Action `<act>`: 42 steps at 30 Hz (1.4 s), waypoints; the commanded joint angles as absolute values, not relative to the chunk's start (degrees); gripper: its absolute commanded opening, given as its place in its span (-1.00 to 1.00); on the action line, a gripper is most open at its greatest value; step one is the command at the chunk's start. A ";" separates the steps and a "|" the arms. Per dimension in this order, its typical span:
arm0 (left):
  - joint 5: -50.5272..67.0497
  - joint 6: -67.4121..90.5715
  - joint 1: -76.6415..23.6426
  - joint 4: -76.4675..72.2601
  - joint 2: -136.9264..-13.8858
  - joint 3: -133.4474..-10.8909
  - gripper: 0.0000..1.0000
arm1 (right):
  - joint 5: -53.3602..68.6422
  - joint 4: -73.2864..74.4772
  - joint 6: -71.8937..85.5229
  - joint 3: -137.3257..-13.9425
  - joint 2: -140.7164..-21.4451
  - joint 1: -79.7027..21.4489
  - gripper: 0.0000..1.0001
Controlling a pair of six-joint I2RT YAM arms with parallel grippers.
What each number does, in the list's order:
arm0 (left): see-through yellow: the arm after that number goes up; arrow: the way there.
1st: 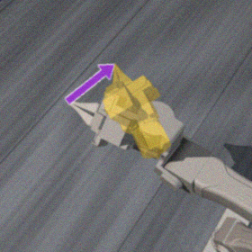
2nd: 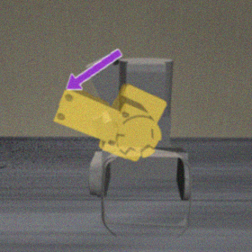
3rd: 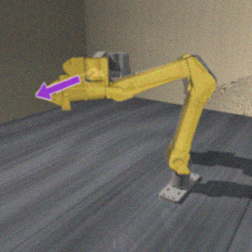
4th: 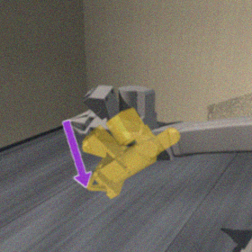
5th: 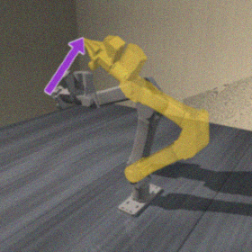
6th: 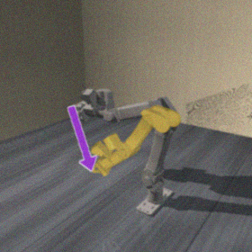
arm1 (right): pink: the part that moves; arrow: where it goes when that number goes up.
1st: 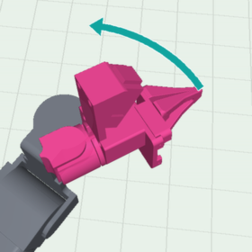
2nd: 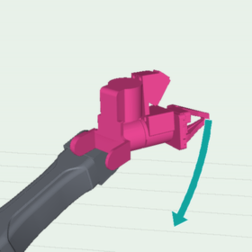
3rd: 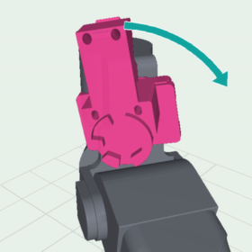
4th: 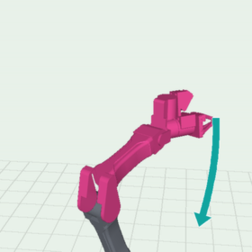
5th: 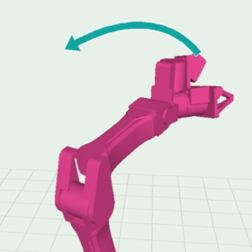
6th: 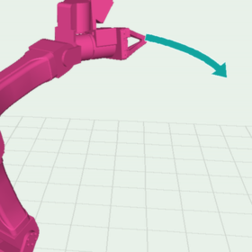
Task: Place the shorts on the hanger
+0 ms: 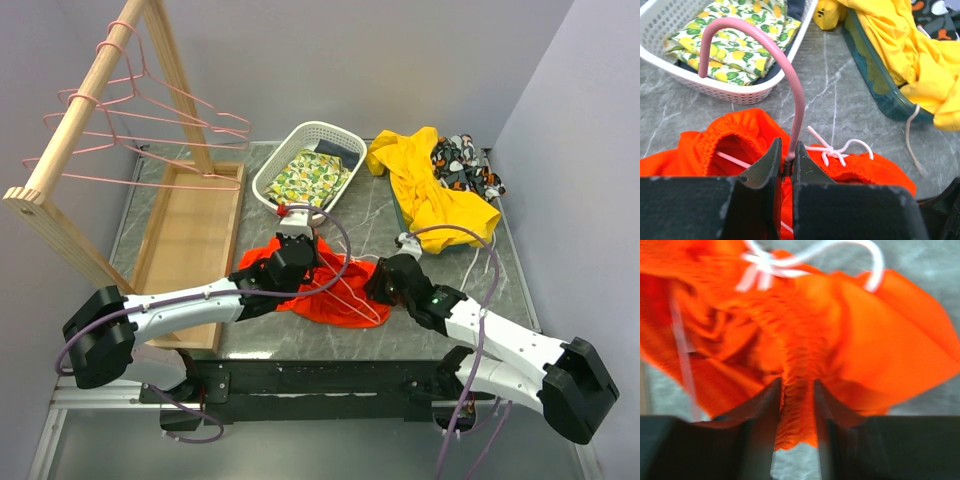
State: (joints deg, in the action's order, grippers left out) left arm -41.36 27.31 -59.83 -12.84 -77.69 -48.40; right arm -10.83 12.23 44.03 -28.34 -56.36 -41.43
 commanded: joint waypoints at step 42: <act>-66.09 63.90 -58.01 18.64 -99.05 -71.10 -0.98 | -11.00 44.39 45.00 -48.69 -35.76 -39.11 -1.00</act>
